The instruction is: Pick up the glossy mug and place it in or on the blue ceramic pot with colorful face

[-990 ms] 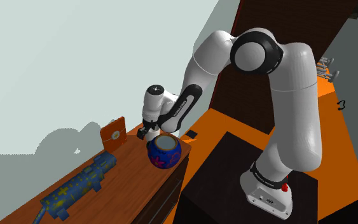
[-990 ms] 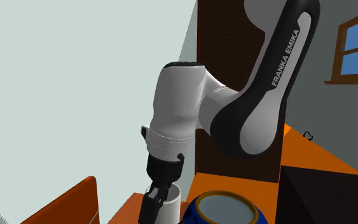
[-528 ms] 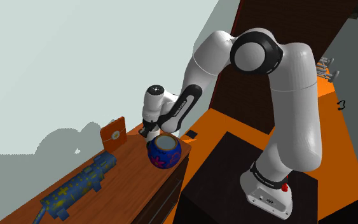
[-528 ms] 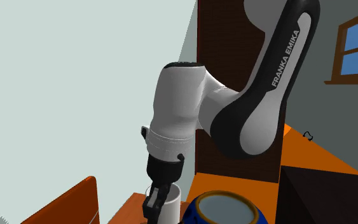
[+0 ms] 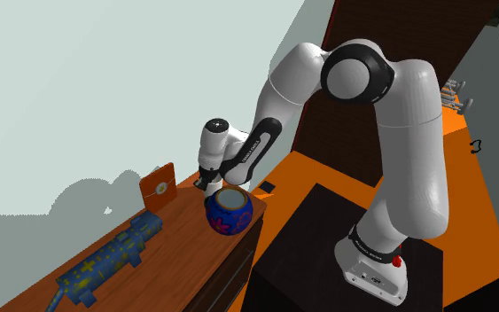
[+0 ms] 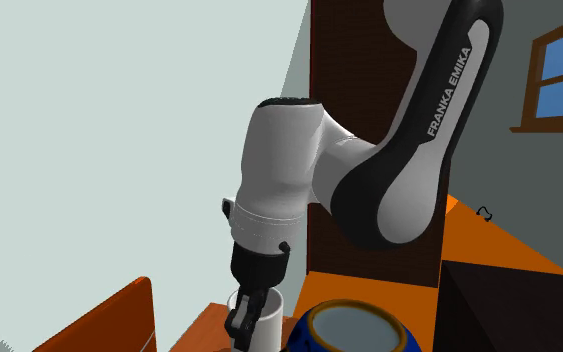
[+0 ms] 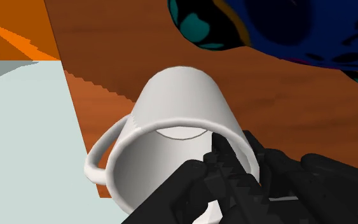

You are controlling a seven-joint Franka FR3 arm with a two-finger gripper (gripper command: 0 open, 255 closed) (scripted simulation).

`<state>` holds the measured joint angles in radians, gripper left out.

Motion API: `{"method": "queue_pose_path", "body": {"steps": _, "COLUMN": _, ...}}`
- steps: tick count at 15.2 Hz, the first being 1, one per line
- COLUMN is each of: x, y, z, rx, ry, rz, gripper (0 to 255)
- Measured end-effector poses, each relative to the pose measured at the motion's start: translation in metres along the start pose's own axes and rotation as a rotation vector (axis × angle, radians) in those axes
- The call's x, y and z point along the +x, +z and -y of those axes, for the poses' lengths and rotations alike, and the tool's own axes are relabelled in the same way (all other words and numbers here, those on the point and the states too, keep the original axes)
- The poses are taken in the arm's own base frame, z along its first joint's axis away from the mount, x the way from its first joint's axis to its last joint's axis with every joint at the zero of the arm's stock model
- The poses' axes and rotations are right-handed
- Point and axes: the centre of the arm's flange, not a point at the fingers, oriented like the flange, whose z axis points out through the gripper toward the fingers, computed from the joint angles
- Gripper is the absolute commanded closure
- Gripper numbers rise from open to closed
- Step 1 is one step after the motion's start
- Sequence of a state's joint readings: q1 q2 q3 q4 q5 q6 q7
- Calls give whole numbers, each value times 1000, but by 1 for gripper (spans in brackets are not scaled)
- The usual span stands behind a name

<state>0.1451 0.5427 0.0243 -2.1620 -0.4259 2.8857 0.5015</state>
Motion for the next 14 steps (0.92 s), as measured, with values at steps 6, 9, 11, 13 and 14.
{"method": "queue_pose_path", "body": {"steps": 6, "x": 4, "y": -25, "z": -1, "rx": 0, "ry": 0, "rz": 0, "gripper": 255}}
{"method": "queue_pose_path", "body": {"steps": 9, "x": 9, "y": -42, "z": -3, "rx": 0, "ry": 0, "rz": -1, "gripper": 255}}
{"method": "queue_pose_path", "body": {"steps": 11, "x": 10, "y": -51, "z": -3, "rx": 0, "ry": 0, "rz": 0, "gripper": 255}}
{"method": "queue_pose_path", "body": {"steps": 13, "x": 14, "y": -61, "z": -5, "rx": 0, "ry": 0, "rz": 0, "gripper": 255}}
{"method": "queue_pose_path", "body": {"steps": 14, "x": 15, "y": -66, "z": -5, "rx": 0, "ry": 0, "rz": 0, "gripper": 255}}
